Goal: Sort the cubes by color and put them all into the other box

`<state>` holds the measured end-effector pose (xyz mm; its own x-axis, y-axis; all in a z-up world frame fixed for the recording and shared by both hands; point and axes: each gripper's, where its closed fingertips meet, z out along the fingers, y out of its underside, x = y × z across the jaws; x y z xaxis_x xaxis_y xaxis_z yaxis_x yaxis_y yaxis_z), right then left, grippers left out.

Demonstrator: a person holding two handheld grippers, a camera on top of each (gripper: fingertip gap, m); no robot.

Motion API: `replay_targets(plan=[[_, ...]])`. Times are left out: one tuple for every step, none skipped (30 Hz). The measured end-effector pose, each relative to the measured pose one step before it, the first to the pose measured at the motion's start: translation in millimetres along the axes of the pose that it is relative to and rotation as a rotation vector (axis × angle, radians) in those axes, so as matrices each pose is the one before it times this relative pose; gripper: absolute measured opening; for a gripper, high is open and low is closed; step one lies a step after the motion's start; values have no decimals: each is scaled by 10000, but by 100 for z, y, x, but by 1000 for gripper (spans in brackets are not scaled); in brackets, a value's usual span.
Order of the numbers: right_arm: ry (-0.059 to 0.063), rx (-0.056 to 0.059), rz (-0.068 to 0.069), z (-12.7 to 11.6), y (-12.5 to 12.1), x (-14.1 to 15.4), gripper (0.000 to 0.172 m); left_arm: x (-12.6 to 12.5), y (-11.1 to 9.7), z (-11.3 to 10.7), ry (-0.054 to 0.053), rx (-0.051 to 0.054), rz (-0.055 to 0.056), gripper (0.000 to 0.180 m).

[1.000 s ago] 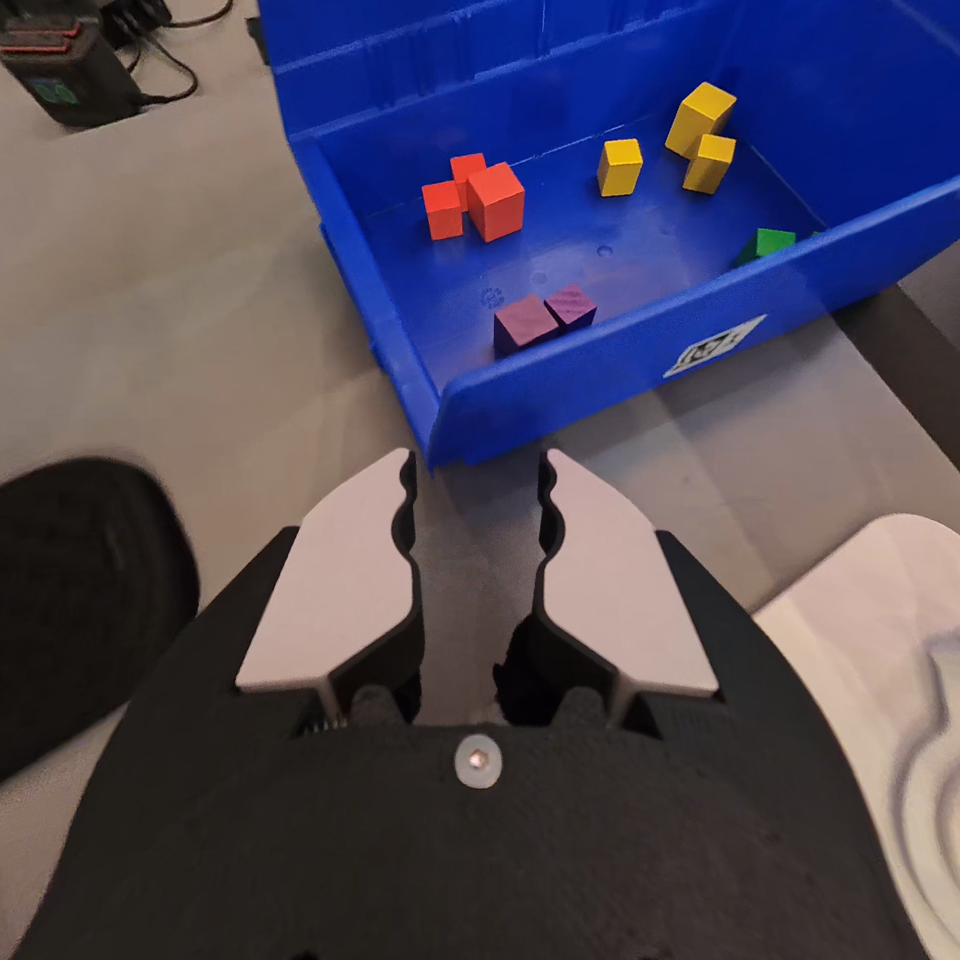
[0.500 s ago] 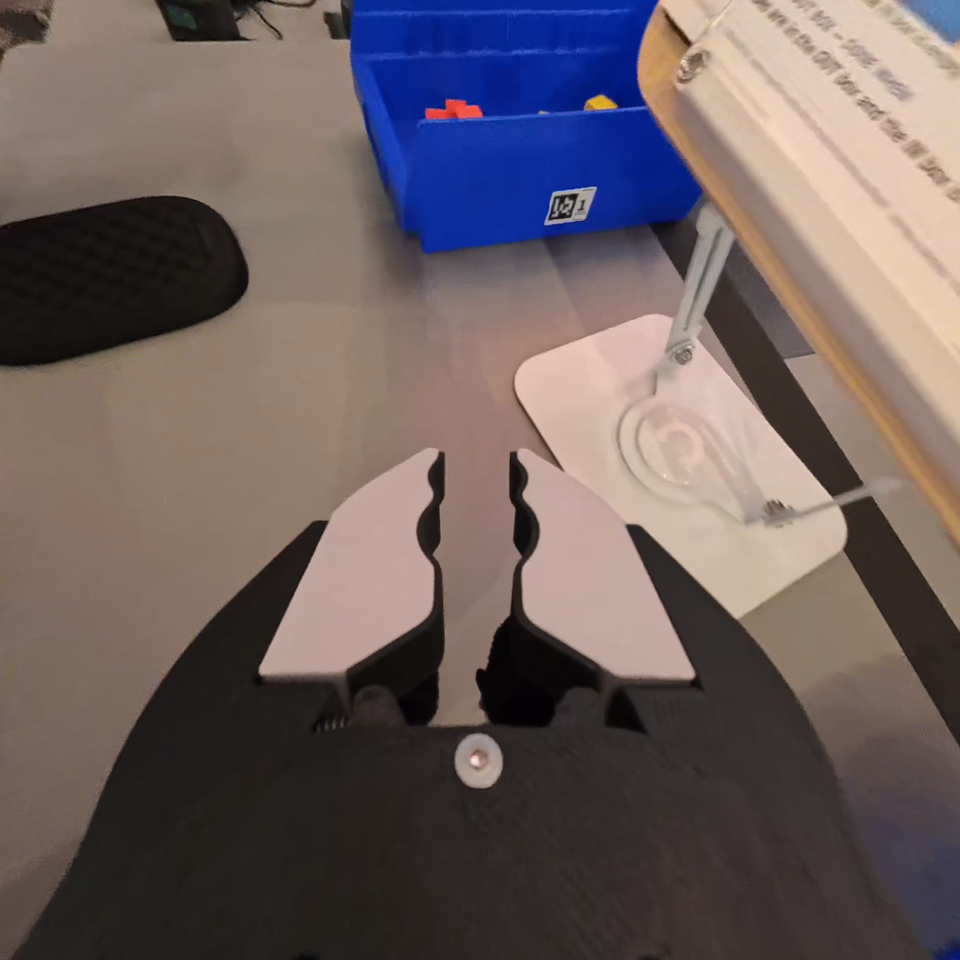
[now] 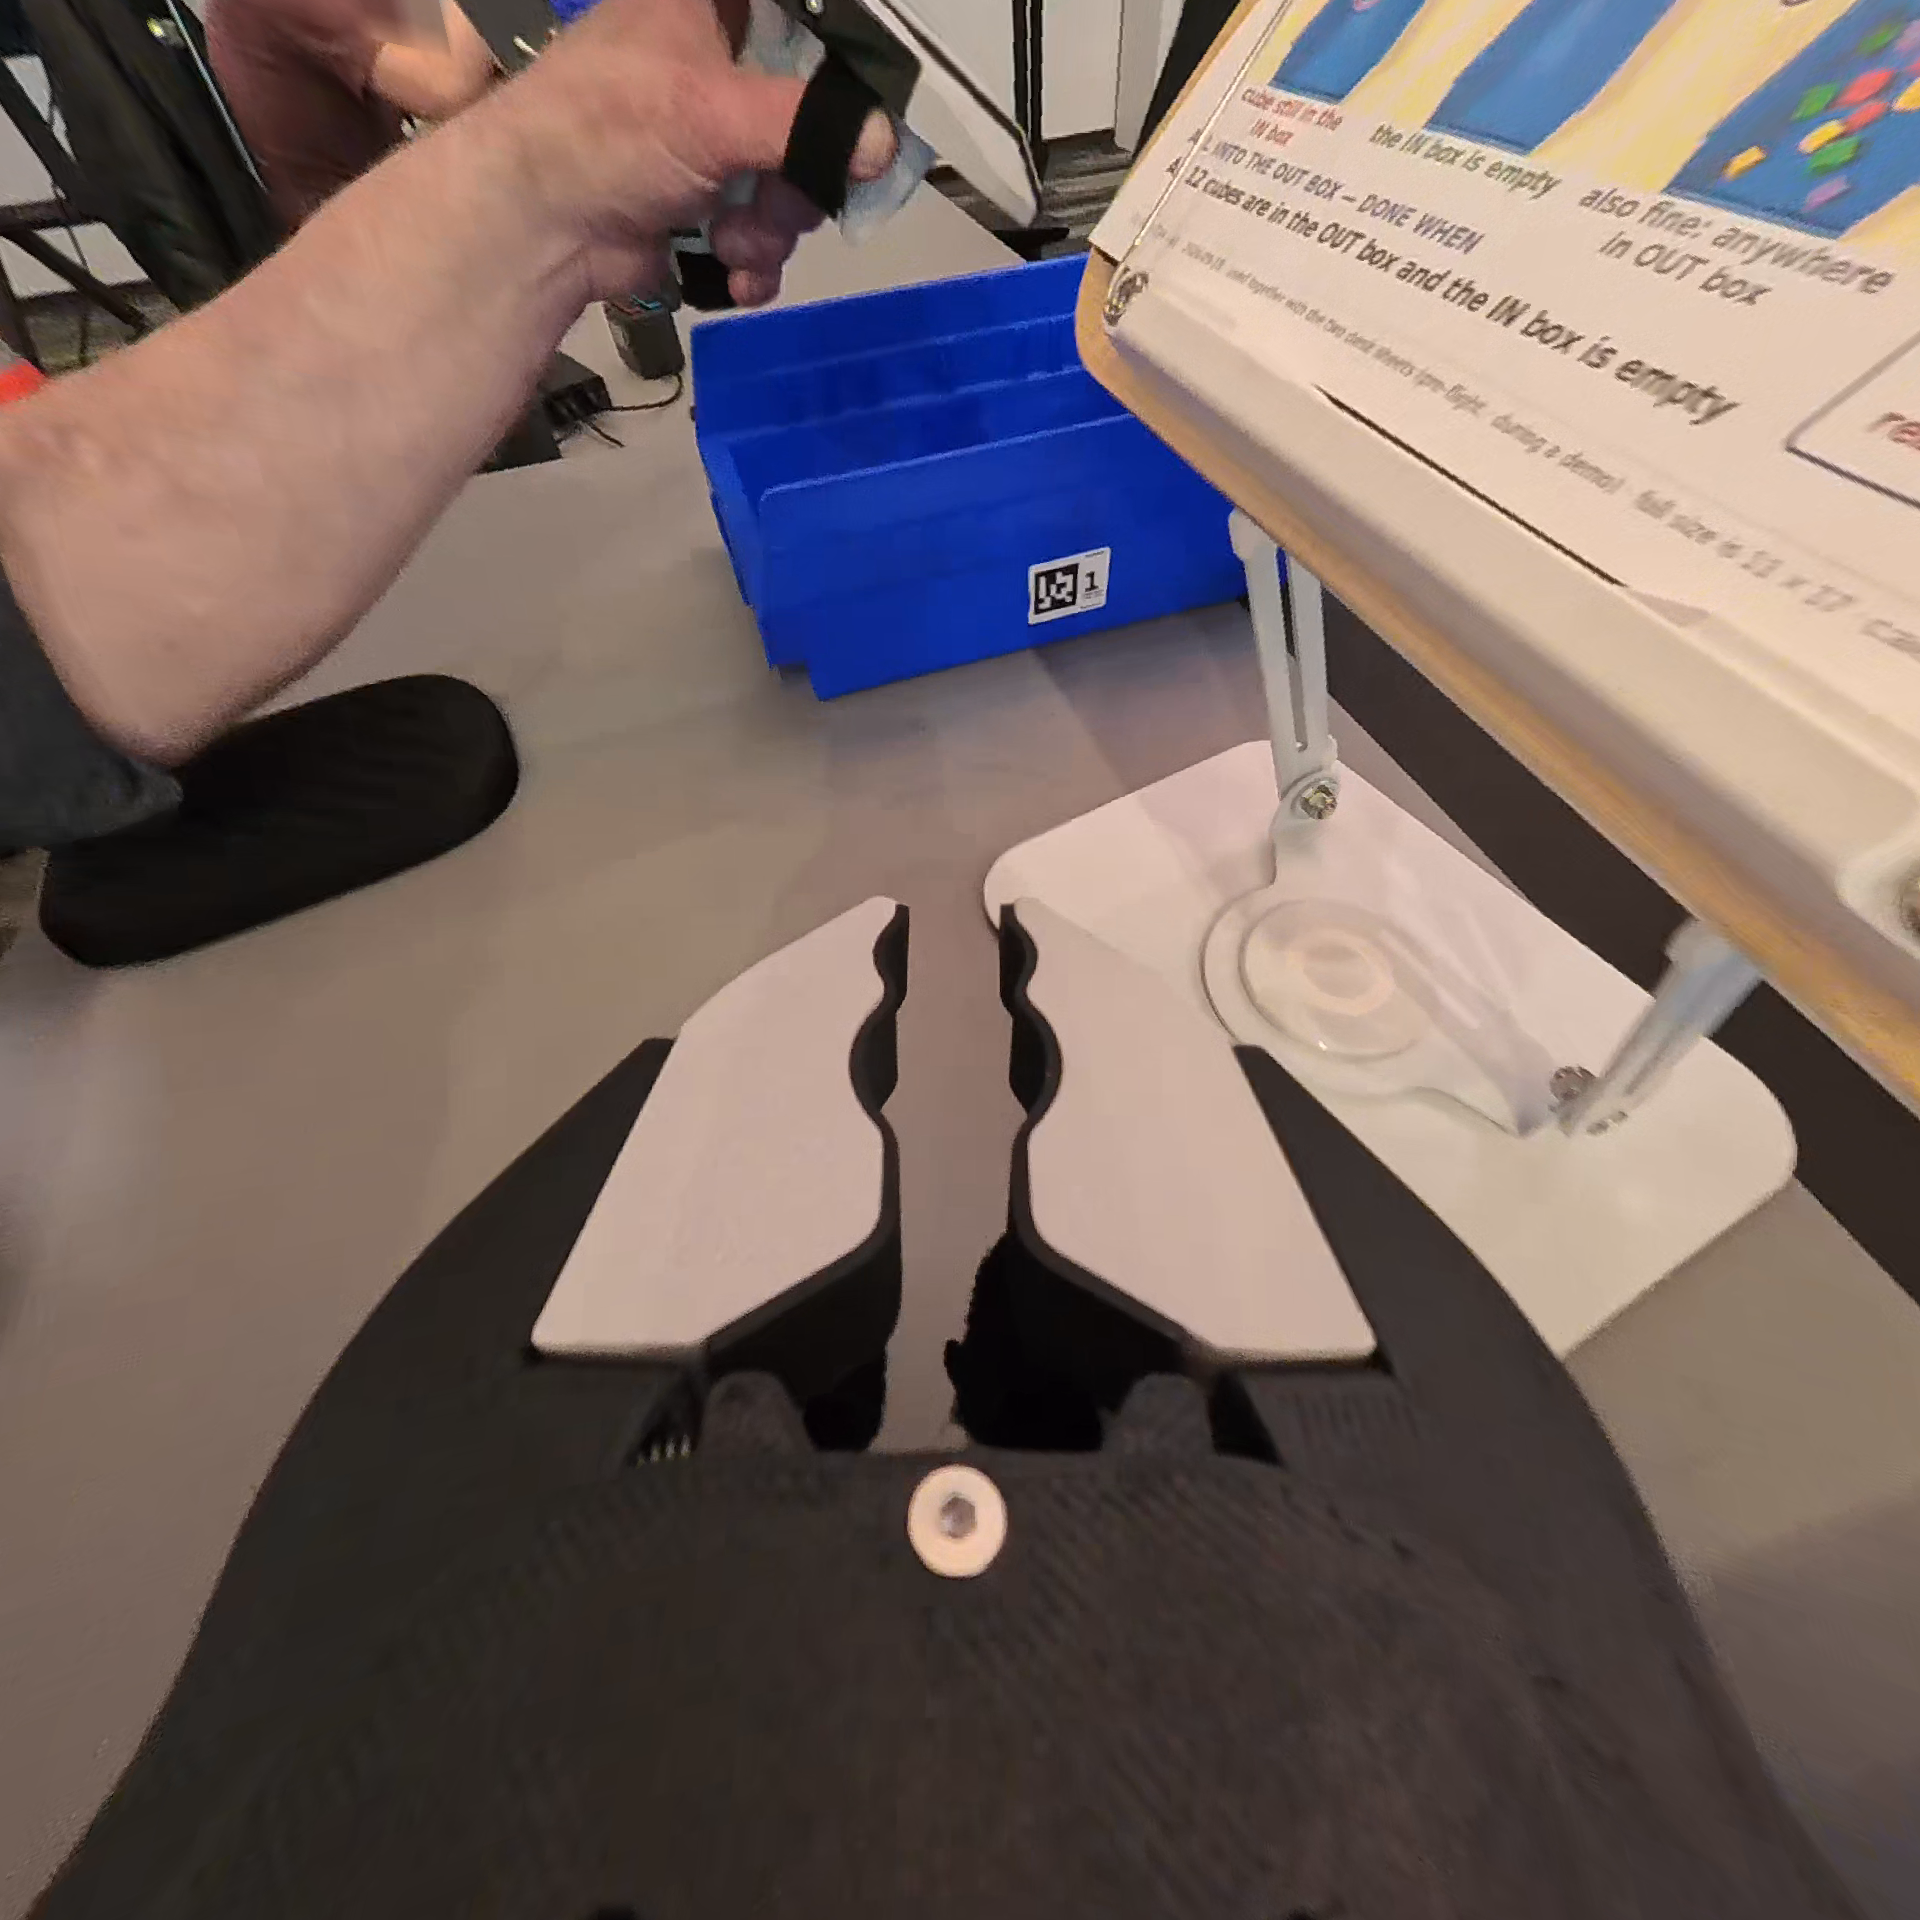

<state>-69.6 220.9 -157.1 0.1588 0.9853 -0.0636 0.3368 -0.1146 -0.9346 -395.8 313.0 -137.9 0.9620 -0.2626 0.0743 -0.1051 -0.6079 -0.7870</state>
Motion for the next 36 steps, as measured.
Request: replay_targets(plan=[[-189,120,142,663,-358,-302,16,-180,303,291,-24,-201,54,51],[-259,119,154,727,-450,-505,16,-72,322,245,-22,-114,74,51],[-183,39,15,768,-377,-482,16,182,406,209,105,-55,54,51],[-78,-71,-126,734,-224,-385,17,266,531,213,149,-33,21,50],[-35,-52,-233,647,-182,-346,17,133,627,194,91,-47,-42,50],[60,0,-199,608,-139,-151,17,159,740,192,160,-126,-52,50],[12,-23,-2,592,-14,-125,16,249,776,188,252,-203,-57,49],[-149,40,227,594,-90,-283,16,248,879,246,257,-341,-115,49],[-176,151,317,539,-230,-315,16,162,1121,266,179,-572,-108,51],[-109,123,190,460,-124,-222,16,-29,1163,209,-15,-637,-34,52],[-2,-1,37,415,66,-60,16,-15,970,149,-71,-479,-30,51],[92,-72,-22,383,230,76,16,244,822,145,93,-411,-81,51],[27,-86,-5,334,354,-26,16,284,764,168,150,-426,-145,52],[-92,-61,8,245,411,-212,16,168,614,137,52,-383,-171,52],[-53,-50,37,190,443,-139,16,195,420,123,30,-303,-148,51],[3,-73,75,209,493,-29,15,331,344,180,94,-285,-107,50],[-11,-107,78,228,497,-32,15,277,444,276,64,-366,-89,48],[-10,-126,31,206,465,-34,15,35,448,346,-95,-389,-71,48],[34,-96,-1,153,327,20,15,11,345,402,-120,-334,-55,49],[16,-42,-26,91,160,-24,15,204,276,445,36,-299,-43,50],[-32,-14,-47,26,73,-90,15,234,211,449,101,-250,-43,50],[-13,-16,-48,-8,36,-21,15,-35,158,394,-28,-192,-92,51],[38,4,-5,-27,25,78,14,-239,161,359,-124,-192,-137,51],[18,26,41,-39,-2,72,14,-176,155,305,-87,-176,-131,50],[-16,20,50,-43,5,21,14,-196,89,209,-107,-119,-121,50],[-8,-2,22,-40,31,20,14,-149,43,139,-111,-80,-77,50],[19,-5,-10,-37,30,37,14,-50,14,125,-47,-55,-27,50],[18,10,-18,-52,-1,39,13,-93,15,108,-49,-42,-58,47],[4,13,3,-41,-12,25,13,-223,52,132,-81,-48,-123,47],[-5,4,15,-31,13,17,13,-157,84,138,-15,-65,-111,47],[12,0,5,-30,29,38,13,-114,115,141,8,-65,-65,46],[15,-3,-4,-10,37,39,13,-169,74,125,-23,-44,-65,42],[-7,-13,1,15,48,6,13,-104,25,114,30,-4,-49,32],[-6,-29,-8,7,80,6,13,-33,6,107,69,17,3,32],[27,-27,-36,13,72,26,13,-12,-39,25,60,58,51,31],[28,-18,-48,5,26,10,13,-10,-65,-53,44,88,69,31]])
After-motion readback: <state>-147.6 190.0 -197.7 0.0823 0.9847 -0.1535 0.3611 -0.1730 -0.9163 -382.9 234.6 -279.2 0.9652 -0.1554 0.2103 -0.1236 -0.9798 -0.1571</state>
